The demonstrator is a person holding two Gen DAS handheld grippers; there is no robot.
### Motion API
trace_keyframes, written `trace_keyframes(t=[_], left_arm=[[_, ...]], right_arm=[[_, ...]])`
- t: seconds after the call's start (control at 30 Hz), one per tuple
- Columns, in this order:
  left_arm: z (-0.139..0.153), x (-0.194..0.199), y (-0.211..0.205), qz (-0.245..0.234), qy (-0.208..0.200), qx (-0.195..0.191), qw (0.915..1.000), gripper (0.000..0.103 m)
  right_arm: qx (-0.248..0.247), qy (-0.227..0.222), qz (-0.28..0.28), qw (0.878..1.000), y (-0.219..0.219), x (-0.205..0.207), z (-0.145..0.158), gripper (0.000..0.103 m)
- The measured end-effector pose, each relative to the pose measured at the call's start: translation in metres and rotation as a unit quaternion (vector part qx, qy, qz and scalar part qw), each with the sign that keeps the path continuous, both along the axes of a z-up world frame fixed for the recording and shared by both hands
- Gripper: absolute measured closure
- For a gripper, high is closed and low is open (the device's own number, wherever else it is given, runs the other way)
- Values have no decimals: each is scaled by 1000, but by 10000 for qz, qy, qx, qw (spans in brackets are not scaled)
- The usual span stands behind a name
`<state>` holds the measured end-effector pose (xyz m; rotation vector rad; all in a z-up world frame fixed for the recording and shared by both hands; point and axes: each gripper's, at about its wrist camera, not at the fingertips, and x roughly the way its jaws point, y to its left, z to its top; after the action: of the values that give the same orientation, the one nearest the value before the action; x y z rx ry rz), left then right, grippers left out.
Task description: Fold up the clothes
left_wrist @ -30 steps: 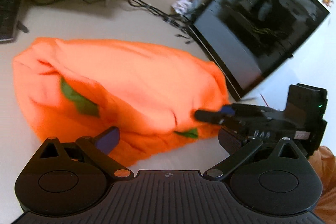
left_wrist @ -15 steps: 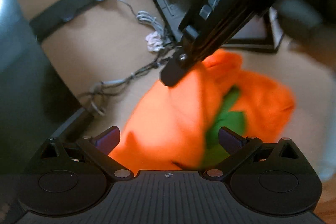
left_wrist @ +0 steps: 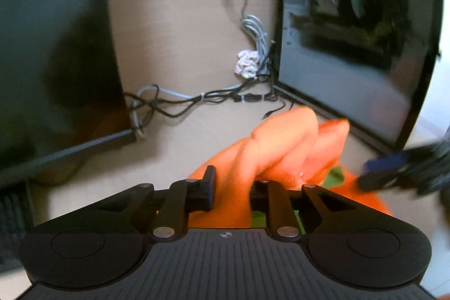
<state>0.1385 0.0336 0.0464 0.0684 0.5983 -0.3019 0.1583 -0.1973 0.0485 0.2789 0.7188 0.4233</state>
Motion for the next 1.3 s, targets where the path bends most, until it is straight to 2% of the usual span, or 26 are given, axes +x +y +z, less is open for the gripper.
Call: trace_keyframes(t=[0.03,0.07,0.13,0.17,0.23,0.3,0.4,0.47,0.5,0.53,0.63,0.67,0.7,0.73,0.77,0.8,0.87,0.9,0.97,1.07,1.17,1.23,1.3], left_arm=[[1,0,2,5,36,-79,10000,83],[1,-1,5,10,68,-149,9999,83],[1,-3,4,-25,56,-103,9999,83],[1,-3,4,-41,60,-61,10000,83],[-2,-8,-1,-104,63,30,9999,85],[-6,-11,-5,-138,63,147,9998,85],[-24,-17,-16,-413,343,260,9982,81],[-41,-23,-25,-559,485,432,9963,75],[-49,-26,-30,-622,508,523,9954,72],[-56,-30,-34,-683,527,615,9944,72],[-64,-38,-43,-804,380,793,9929,57],[-62,-40,-43,-877,429,659,9930,46],[-60,-42,-42,-953,485,515,9929,30],[-58,-46,-42,-1116,558,333,9916,22],[-59,-51,-43,-1209,586,275,9906,14],[-59,-56,-45,-1295,610,229,9894,13],[-59,-67,-46,-1382,657,163,9881,12],[-59,-72,-45,-1376,681,146,9880,12],[-50,-86,-32,-1310,703,-89,9889,12],[-31,-104,1,-1092,669,-638,9897,10],[-17,-103,51,-253,487,-1526,9868,8],[-18,-93,78,460,451,-2053,9766,8],[-31,-78,95,1041,600,-2420,9628,8]], right_arm=[[-63,62,112,9999,8,8,-5,61],[-190,46,208,9996,18,16,-6,66],[-622,-280,222,9974,37,30,-2,82],[-881,-629,68,9941,45,34,2,83],[-1393,-1264,-189,9820,59,44,9,83],[-1882,-1461,-134,9711,70,53,1,83],[-2403,-672,-75,9683,68,68,-34,82],[-2191,-440,-256,9744,48,63,-38,74],[-2038,-394,-346,9776,38,57,-35,65],[-1953,-374,-440,9790,29,51,-29,63],[-1666,-633,-741,9812,9,26,4,63],[-1506,-799,-798,9821,5,17,17,62],[-1274,-981,-754,9841,5,12,29,56],[-1041,-1162,-709,9852,5,7,42,47],[-841,-1287,-596,9863,8,4,51,42],[-714,-1289,-329,9885,18,6,51,37],[-504,-1232,208,9909,38,12,49,35],[-573,-1010,486,9921,52,19,36,35],[-1023,-486,851,9899,71,27,3,35],[-1506,-418,868,9839,71,18,-34,29],[-1880,-558,987,9756,69,-4,-34,28],[-2231,-681,997,9673,63,-12,-35,23],[-2438,-682,884,9634,50,-15,-33,20]])
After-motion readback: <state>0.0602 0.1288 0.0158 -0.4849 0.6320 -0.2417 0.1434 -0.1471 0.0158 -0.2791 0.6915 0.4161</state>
